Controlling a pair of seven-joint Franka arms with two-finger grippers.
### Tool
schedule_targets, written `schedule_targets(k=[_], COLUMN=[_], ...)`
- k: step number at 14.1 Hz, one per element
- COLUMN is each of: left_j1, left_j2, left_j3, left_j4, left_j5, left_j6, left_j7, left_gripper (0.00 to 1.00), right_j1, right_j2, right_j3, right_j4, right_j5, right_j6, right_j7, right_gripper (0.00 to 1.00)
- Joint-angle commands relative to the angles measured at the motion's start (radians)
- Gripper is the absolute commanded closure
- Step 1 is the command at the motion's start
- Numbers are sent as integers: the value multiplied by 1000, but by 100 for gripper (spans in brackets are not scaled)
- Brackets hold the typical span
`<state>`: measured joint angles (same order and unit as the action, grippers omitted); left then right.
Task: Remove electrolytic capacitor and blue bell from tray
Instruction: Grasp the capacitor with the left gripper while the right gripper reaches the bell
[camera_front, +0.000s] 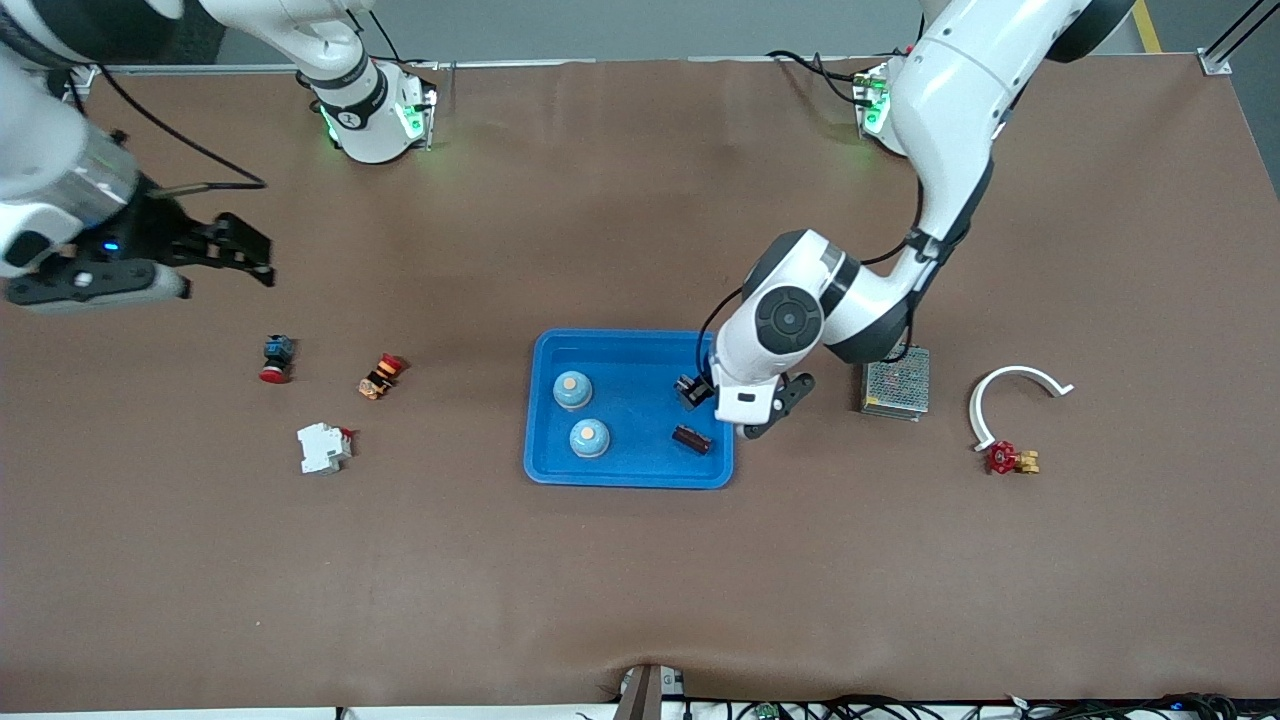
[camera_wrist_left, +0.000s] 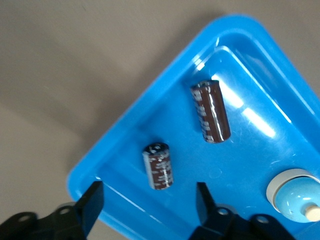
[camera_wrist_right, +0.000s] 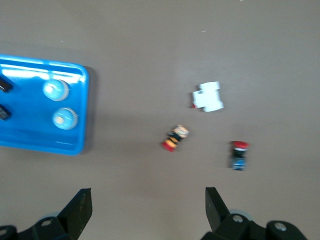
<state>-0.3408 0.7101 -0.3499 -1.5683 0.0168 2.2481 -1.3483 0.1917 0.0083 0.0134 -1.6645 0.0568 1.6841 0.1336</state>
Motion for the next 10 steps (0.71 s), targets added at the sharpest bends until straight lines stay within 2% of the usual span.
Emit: schedule_targets(k=[1,4,8,10], left_j1=[-21,-27,-41,-43], left_j2=[51,87,114,115], left_j3=[6,8,11,11], left_j4=[28,28,28,28], left_j5=[14,15,15,18], left_j6=[39,91,96,96], left_j7=[-32,-34,-37,-37], left_gripper=[29,33,44,56], right_j1=[128,222,317,366], right_j2=[57,116,211,274], right_j3=[-9,-9,-9,-9], right_j4=[14,12,11,11], right_j5=[11,11,9,11], right_j6=[49,121,241,330], right_j7=[219,357,512,581], right_gripper=[0,0,0,0])
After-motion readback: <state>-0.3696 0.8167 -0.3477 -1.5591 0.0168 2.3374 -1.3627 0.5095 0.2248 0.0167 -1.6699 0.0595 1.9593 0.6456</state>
